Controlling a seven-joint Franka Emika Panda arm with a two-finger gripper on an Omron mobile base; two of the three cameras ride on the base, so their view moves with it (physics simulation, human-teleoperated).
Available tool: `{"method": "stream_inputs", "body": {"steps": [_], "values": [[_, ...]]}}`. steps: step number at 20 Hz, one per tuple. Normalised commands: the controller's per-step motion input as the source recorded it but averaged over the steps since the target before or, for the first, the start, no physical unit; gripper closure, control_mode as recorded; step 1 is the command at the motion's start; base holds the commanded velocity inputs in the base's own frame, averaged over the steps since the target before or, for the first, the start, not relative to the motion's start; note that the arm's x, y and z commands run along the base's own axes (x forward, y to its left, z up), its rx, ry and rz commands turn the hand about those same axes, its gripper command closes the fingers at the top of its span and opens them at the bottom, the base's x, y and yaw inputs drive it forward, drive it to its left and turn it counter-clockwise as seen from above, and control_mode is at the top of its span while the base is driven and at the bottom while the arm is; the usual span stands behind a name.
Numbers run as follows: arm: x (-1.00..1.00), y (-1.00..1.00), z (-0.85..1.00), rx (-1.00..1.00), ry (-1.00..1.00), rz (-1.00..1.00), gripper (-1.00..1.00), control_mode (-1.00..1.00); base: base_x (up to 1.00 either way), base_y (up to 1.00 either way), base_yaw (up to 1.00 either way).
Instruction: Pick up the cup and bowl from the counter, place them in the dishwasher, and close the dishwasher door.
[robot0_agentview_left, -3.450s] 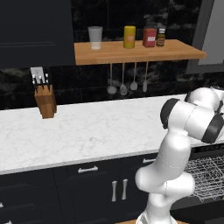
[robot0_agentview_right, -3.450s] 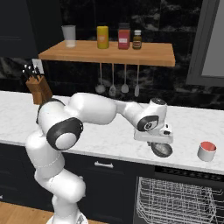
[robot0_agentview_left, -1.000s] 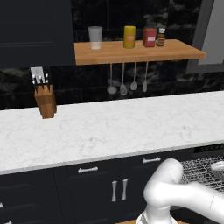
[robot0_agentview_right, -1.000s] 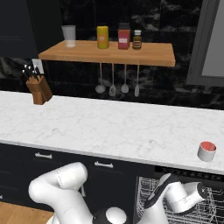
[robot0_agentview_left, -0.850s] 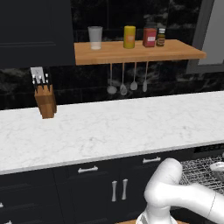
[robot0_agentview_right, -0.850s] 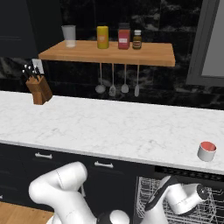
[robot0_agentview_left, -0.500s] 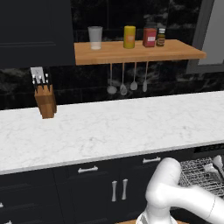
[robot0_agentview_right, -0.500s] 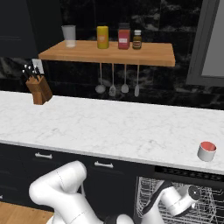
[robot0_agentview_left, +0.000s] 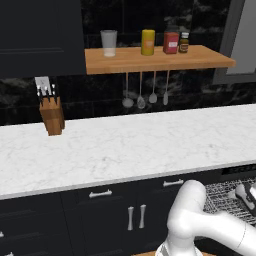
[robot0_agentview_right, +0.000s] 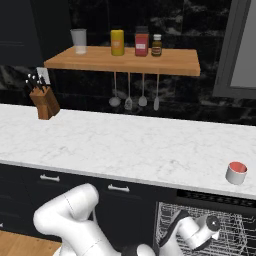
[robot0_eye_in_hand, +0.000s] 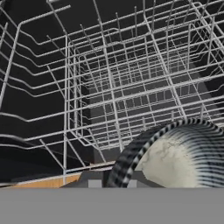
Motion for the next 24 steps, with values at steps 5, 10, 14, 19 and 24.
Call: {"method": "stream_inputs", "body": {"steps": [5, 10, 14, 19, 24], "values": [[0.00, -0.01, -0.05, 0.00, 0.06, 0.00, -1.00, -1.00, 0.00, 0.00, 0.00], [0.00, -0.02, 0.00, -0.01, 0.17, 0.00, -1.00, -1.00, 0.00, 0.00, 0.00], [0.00, -0.10, 0.03, -0.05, 0.22, -0.03, -1.00, -1.00, 0.00, 0.00, 0.00], [-0.03, -0.54, 0.65, -0.10, 0.14, -0.11, -1.00, -1.00, 0.00, 0.00, 0.00], [-0.17, -0.56, 0.98, -0.26, 0.05, -0.07, -1.00, -1.00, 0.00, 0.00, 0.00]]}}
